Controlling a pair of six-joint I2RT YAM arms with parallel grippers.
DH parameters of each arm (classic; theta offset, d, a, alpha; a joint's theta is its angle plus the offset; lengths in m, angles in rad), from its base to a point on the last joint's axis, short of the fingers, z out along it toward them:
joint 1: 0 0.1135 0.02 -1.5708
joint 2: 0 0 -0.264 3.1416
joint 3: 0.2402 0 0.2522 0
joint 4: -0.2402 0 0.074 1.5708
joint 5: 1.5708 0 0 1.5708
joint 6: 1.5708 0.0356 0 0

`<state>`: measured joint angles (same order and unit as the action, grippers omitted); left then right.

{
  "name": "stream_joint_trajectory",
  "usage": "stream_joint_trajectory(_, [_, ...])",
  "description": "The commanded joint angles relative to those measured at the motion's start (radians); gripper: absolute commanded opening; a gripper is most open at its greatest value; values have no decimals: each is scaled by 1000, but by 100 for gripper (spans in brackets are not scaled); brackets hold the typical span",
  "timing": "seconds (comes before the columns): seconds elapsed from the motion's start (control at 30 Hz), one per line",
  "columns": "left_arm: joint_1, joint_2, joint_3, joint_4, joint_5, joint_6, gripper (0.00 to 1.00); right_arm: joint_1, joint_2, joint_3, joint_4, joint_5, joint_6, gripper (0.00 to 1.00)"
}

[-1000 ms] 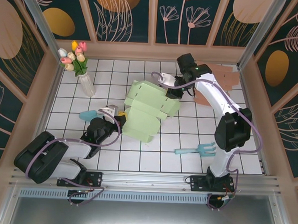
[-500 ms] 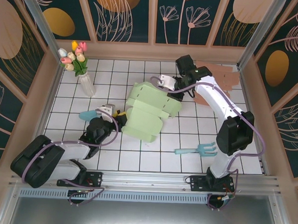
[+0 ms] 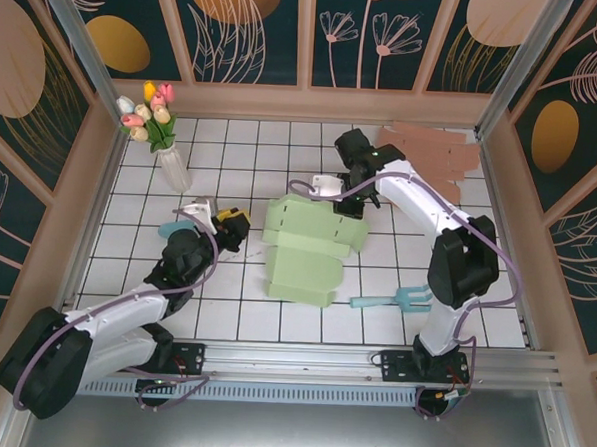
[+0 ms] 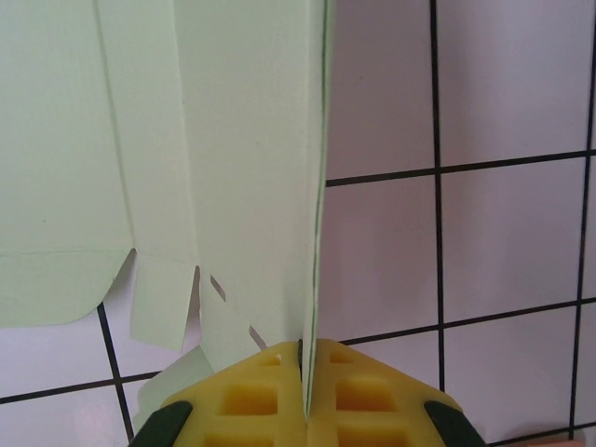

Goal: Fold the paper box

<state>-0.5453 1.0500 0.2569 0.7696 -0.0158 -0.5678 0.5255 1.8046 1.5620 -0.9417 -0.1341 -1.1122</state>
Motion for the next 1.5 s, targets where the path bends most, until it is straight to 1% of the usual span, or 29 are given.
stream_joint_trajectory(0.0, [-2,63,102,-107,18,-1,37,7,5,-17,-15,7,-40,0])
stream_joint_trajectory(0.07, [-1,122,140,-124,31,0,35,14,-7,-37,13,26,-47,0])
stream_joint_trajectory(0.13, [-2,169,163,-110,68,3,35,16,-17,-51,30,42,-50,0])
stream_joint_trajectory(0.27, [-4,233,217,-110,121,18,34,16,-26,-67,56,60,-57,0])
stream_joint_trajectory(0.47, [-26,314,303,-191,94,67,35,16,-52,-74,85,43,-58,0])
stream_joint_trajectory(0.57, [-40,349,332,-203,102,80,35,16,-59,-76,93,48,-59,0])
stream_joint_trajectory(0.8, [-83,402,388,-246,81,101,35,16,-74,-92,126,36,-52,0])
stream_joint_trajectory(0.9, [-90,417,409,-248,81,98,35,39,-89,-123,158,36,-52,0])
stream_joint_trajectory(0.97, [-92,426,422,-250,83,97,37,43,-99,-141,171,34,-54,0])
stream_joint_trajectory(1.07, [-99,440,437,-253,87,99,44,48,-116,-163,194,31,-50,0])
stream_joint_trajectory(1.13, [-108,447,438,-260,80,109,45,48,-130,-173,209,23,-51,0])
stream_joint_trajectory(1.2, [-115,446,445,-288,53,123,46,47,-142,-181,222,22,-50,0])
stream_joint_trajectory(1.27, [-115,408,432,-321,-52,118,46,43,-142,-185,219,41,-50,0])
stream_joint_trajectory(1.33, [-113,338,400,-332,-140,101,45,35,-137,-190,216,74,-51,0])
stream_joint_trajectory(1.4, [-115,261,389,-376,-204,66,43,27,-140,-202,227,84,-48,0])
stream_joint_trajectory(1.47, [-116,188,385,-414,-223,39,42,27,-149,-206,238,64,-40,0])
